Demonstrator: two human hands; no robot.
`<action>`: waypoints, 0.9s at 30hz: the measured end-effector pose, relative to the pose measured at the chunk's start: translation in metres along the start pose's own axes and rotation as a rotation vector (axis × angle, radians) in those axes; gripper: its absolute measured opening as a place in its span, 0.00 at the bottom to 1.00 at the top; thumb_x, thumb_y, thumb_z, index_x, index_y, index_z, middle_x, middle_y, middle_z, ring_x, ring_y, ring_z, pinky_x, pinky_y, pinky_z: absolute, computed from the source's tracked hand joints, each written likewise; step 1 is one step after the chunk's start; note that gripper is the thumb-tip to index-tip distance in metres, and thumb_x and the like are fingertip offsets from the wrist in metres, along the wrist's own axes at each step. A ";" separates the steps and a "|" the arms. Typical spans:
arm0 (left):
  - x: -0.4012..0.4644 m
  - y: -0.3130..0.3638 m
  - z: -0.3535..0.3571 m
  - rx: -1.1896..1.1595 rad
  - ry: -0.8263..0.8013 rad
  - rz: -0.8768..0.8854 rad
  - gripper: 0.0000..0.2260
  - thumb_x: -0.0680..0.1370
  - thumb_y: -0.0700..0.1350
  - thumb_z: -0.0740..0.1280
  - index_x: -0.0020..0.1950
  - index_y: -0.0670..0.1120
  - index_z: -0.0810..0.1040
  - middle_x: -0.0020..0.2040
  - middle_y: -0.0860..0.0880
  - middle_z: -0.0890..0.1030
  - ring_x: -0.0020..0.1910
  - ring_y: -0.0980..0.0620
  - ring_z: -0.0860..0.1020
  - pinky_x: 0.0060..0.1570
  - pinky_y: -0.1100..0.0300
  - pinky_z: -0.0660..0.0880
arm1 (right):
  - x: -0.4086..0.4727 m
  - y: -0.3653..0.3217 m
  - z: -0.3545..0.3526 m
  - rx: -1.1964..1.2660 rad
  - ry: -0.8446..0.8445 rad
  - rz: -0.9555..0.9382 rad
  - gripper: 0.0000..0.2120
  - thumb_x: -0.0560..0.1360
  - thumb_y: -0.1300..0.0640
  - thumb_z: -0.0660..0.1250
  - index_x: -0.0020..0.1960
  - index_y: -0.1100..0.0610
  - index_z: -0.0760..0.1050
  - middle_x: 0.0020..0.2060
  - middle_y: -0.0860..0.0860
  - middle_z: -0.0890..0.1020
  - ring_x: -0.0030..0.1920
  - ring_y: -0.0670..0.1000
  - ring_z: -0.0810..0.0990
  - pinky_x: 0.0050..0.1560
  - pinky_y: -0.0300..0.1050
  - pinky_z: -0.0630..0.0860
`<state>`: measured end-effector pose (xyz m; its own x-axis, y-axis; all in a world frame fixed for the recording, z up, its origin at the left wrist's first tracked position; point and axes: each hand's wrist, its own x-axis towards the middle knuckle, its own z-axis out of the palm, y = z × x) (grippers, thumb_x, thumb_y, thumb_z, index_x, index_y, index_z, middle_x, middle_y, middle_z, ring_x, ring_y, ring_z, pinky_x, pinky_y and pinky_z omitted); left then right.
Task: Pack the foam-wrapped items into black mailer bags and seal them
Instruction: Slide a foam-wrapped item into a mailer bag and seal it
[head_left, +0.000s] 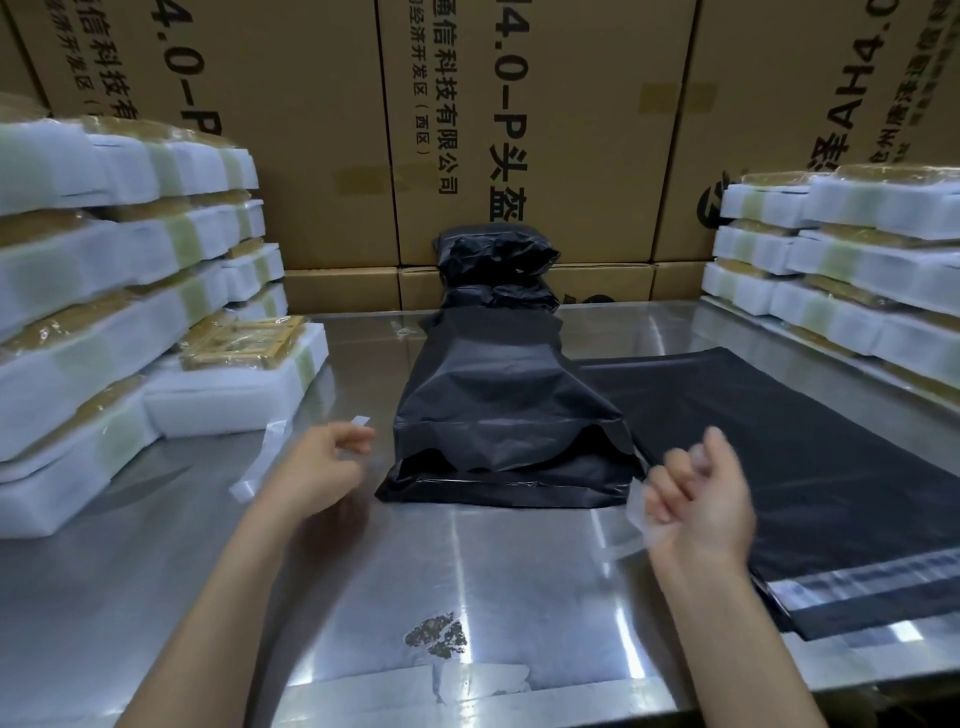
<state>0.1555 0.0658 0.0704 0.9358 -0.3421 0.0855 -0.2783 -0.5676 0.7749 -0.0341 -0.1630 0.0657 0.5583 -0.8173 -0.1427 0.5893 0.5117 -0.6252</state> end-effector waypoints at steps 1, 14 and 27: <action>-0.006 0.010 0.005 -0.031 0.151 0.107 0.16 0.75 0.34 0.64 0.60 0.49 0.77 0.54 0.52 0.81 0.39 0.60 0.75 0.40 0.63 0.74 | -0.001 0.007 0.008 -0.056 -0.062 0.066 0.19 0.81 0.50 0.57 0.32 0.51 0.61 0.20 0.46 0.60 0.19 0.44 0.55 0.18 0.35 0.53; -0.046 0.054 0.015 -0.082 0.134 0.814 0.09 0.68 0.33 0.73 0.42 0.46 0.83 0.37 0.52 0.81 0.37 0.55 0.79 0.37 0.58 0.76 | -0.005 0.045 0.070 -0.582 -1.003 0.783 0.39 0.77 0.31 0.44 0.66 0.60 0.74 0.57 0.55 0.81 0.59 0.54 0.80 0.56 0.44 0.76; 0.019 -0.022 -0.031 0.963 0.208 0.659 0.33 0.59 0.47 0.81 0.63 0.43 0.77 0.61 0.45 0.78 0.57 0.44 0.79 0.54 0.51 0.76 | 0.098 -0.029 0.009 -1.255 -0.478 -0.563 0.15 0.76 0.66 0.65 0.51 0.45 0.76 0.44 0.45 0.82 0.40 0.42 0.80 0.40 0.36 0.76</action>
<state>0.1856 0.0947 0.0743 0.5436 -0.7013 0.4611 -0.6849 -0.6882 -0.2394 0.0094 -0.2555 0.0766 0.7156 -0.5346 0.4496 0.0434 -0.6084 -0.7925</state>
